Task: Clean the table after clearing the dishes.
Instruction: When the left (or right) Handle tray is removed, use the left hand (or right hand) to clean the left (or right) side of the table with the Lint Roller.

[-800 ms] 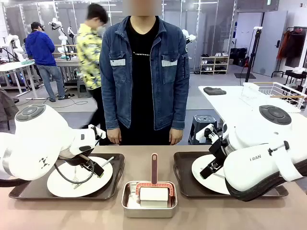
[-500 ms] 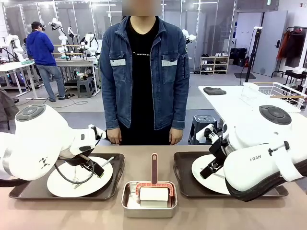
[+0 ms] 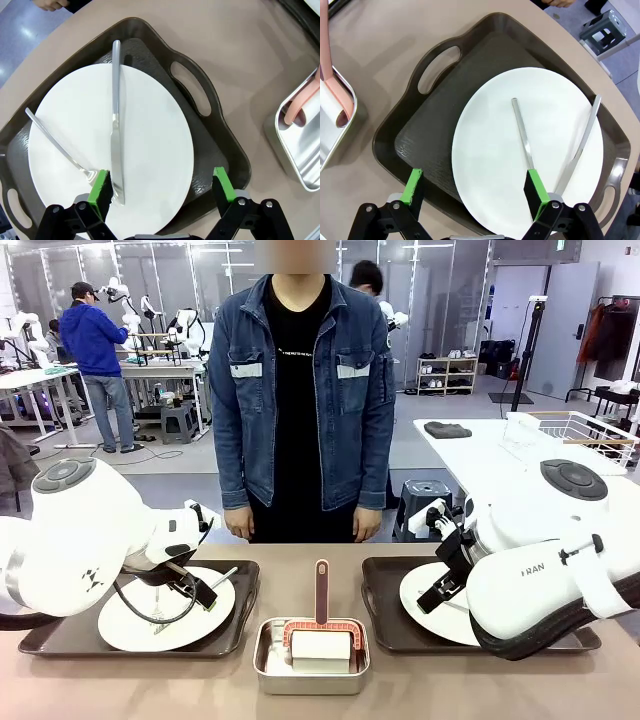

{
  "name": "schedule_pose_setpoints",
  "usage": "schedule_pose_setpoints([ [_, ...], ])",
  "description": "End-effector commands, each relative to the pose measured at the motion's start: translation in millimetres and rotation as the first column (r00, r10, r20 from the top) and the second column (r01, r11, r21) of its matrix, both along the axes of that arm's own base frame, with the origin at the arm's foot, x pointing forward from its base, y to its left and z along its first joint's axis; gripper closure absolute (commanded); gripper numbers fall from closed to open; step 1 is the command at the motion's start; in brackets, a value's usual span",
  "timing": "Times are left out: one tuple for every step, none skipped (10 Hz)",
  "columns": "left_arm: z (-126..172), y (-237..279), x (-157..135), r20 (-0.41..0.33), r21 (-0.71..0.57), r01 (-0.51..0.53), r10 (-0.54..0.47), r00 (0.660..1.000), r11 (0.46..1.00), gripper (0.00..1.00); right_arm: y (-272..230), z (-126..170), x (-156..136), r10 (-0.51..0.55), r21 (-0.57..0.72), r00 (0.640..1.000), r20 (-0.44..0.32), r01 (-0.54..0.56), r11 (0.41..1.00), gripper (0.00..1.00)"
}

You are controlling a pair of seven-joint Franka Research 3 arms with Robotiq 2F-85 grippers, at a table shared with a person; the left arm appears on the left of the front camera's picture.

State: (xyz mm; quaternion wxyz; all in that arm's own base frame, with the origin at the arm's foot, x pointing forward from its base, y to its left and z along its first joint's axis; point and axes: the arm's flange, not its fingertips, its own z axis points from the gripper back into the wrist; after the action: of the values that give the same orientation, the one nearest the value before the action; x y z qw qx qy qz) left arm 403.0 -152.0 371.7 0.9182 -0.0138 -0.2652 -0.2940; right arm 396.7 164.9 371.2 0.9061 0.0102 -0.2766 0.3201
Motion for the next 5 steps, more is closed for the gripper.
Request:
schedule_pose_setpoints([
  [0.0, 0.5, 0.2, 0.0, 0.0, -0.001, 0.001, 1.0, 1.0, 0.0, 0.3, 0.0, -0.1, -0.001, 0.001, 1.0, -0.001, 0.001, 1.0, 0.0],
  [0.0, 0.5, 0.2, 0.0, 0.0, -0.001, 0.001, 1.0, 1.0, 0.0, 0.3, 0.0, -0.1, -0.001, 0.001, 1.0, -0.001, 0.001, 1.0, 0.0],
  [0.0, 0.5, 0.2, 0.0, 0.0, -0.001, 0.001, 1.0, 1.0, 0.0, 0.3, 0.0, -0.1, -0.001, 0.001, 1.0, -0.001, 0.001, 1.0, 0.0],
  [0.0, 0.5, 0.2, 0.0, 0.0, -0.001, 0.001, 1.0, 1.0, 0.0, 0.3, 0.0, -0.1, -0.001, 0.001, 1.0, -0.001, 0.001, 1.0, 0.0],
  [0.0, 0.5, 0.2, 0.0, 0.0, -0.001, 0.001, 1.0, 1.0, 0.0, 0.3, 0.0, -0.1, -0.001, 0.001, 1.0, -0.001, 0.001, 1.0, 0.0],
])
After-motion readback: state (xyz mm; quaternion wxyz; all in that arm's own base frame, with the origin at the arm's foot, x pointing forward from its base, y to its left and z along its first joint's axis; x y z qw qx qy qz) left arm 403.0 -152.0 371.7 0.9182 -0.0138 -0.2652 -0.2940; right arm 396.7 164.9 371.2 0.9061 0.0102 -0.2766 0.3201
